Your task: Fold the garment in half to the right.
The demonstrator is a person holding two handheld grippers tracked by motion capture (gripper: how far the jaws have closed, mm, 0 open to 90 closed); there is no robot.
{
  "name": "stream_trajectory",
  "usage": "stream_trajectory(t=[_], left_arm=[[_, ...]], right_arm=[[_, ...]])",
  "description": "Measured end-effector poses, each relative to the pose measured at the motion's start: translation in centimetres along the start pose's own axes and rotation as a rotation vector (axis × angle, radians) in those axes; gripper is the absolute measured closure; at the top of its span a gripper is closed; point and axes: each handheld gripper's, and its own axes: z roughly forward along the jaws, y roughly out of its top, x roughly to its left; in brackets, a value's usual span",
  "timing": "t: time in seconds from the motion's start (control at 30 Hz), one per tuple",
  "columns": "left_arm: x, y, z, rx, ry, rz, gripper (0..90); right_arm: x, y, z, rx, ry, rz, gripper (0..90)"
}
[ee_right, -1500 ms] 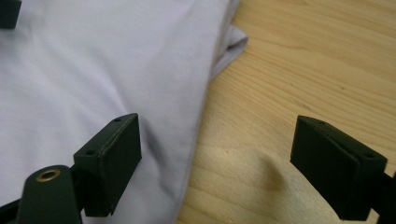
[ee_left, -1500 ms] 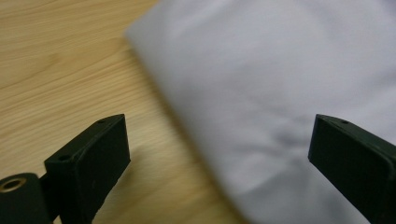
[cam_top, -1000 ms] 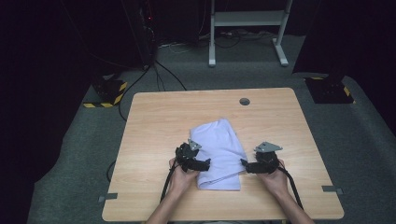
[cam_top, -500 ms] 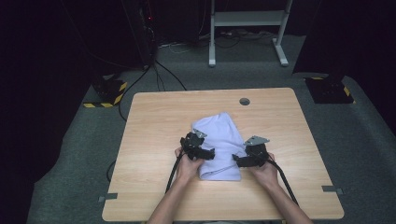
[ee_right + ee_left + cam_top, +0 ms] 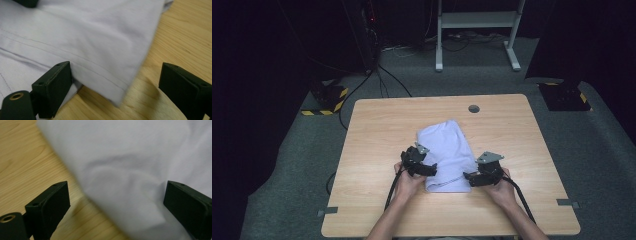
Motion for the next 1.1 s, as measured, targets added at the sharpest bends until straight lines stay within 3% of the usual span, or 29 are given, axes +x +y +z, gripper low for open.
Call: stream_trajectory(t=[0.07, 0.13, 0.2, 0.3, 0.37, 0.53, 0.63, 0.73, 0.77, 0.87, 0.97, 1.1], left_arm=[[0.7, -0.3, -0.3, -0.003, -0.024, -0.041, 6.9], [0.5, -0.3, -0.6, -0.019, -0.046, -0.051, 6.8], [-0.3, 0.0, -0.7, -0.027, -0.075, -0.036, 5.5], [-1.5, 0.3, 0.1, 0.02, -0.034, 0.013, 4.7], [-1.4, 0.4, 0.5, 0.027, -0.031, -0.002, 3.5], [-0.9, 1.4, 1.5, 0.029, -0.029, -0.018, 2.9], [-0.9, 2.3, 1.6, -0.002, -0.034, -0.036, 3.0], [-1.6, 2.6, 1.5, -0.012, -0.026, 0.004, 3.4], [-1.9, 2.5, 1.7, 0.008, -0.007, 0.026, 3.8], [-1.8, 1.7, 1.6, 0.004, -0.006, 0.048, 5.0], [-1.1, 0.6, 0.5, 0.002, -0.007, 0.086, 7.4], [0.6, -0.8, -0.5, 0.006, -0.05, 0.043, 8.0]], right_arm=[[-0.1, -0.1, -0.1, 0.002, -0.002, 0.011, 11.0], [0.5, 0.1, -0.3, -0.01, -0.012, -0.013, 11.1], [1.3, 0.4, -0.4, -0.038, 0.032, -0.021, 11.2], [2.4, 0.8, 0.2, -0.002, 0.027, -0.086, 11.0], [2.0, 0.7, 0.4, 0.003, 0.038, -0.063, 11.2], [0.6, 1.0, 0.9, 0.009, -0.007, -0.016, 11.7], [0.2, 1.5, 1.2, 0.017, -0.032, -0.007, 11.7], [0.8, 1.4, 0.8, -0.002, -0.005, -0.039, 13.1], [1.0, 1.2, 0.8, 0.006, -0.011, -0.06, 13.4], [0.2, 0.8, 0.9, -0.002, 0.022, -0.016, 13.3], [-0.2, 0.4, 0.4, -0.015, -0.005, -0.035, 13.4], [-0.9, 0.0, 0.0, -0.008, 0.0, -0.018, 13.3]])
